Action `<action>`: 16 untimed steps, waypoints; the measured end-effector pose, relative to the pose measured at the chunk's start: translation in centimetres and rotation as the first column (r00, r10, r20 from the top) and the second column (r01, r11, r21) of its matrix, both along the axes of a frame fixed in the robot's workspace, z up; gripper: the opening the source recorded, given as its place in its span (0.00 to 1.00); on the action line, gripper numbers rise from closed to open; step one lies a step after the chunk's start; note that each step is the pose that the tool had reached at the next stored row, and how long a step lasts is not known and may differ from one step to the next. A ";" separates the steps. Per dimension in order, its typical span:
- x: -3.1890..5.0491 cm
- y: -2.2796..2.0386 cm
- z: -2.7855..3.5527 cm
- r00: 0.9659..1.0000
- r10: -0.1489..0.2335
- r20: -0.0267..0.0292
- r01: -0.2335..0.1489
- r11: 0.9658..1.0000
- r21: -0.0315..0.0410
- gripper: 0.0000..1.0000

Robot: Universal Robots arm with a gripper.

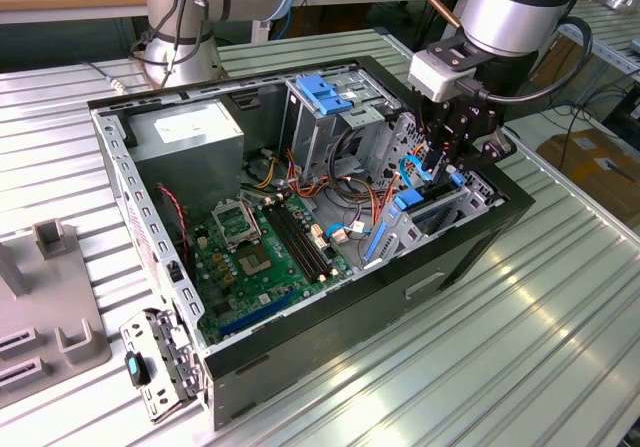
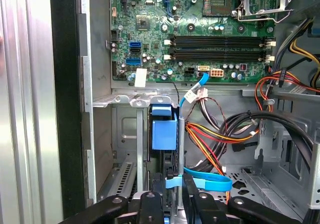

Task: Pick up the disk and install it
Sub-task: 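Insert the first disk wire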

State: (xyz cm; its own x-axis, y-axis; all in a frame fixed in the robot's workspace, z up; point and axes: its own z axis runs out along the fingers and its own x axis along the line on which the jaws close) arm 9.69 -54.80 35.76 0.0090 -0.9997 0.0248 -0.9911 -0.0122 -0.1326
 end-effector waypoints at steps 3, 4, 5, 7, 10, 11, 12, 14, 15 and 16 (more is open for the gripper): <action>0.02 0.00 0.00 1.000 -0.009 -0.003 0.009 1.000 0.000 0.30; 0.02 0.00 0.00 1.000 -0.014 -0.005 0.014 1.000 0.000 0.30; 0.02 0.00 0.00 1.000 -0.017 -0.006 0.017 1.000 0.000 0.30; 0.03 0.00 0.00 1.000 -0.018 -0.006 0.018 1.000 0.000 0.30; 0.03 0.00 0.00 1.000 -0.018 -0.006 0.018 1.000 0.000 0.30; 0.03 0.00 0.00 1.000 -0.019 -0.006 0.019 1.000 0.000 0.30; 0.03 0.00 0.00 1.000 -0.019 -0.006 0.019 1.000 0.000 0.30; 0.03 0.00 0.00 1.000 -0.020 -0.006 0.020 1.000 0.000 0.30; 0.03 0.00 0.00 1.000 -0.020 -0.006 0.020 1.000 0.000 0.30; 0.03 0.00 0.00 1.000 -0.020 -0.006 0.020 1.000 0.000 0.30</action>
State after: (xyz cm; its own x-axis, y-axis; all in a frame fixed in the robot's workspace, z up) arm 9.72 -54.79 35.76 -0.0111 -0.9996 0.0250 -0.9919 0.0078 -0.1266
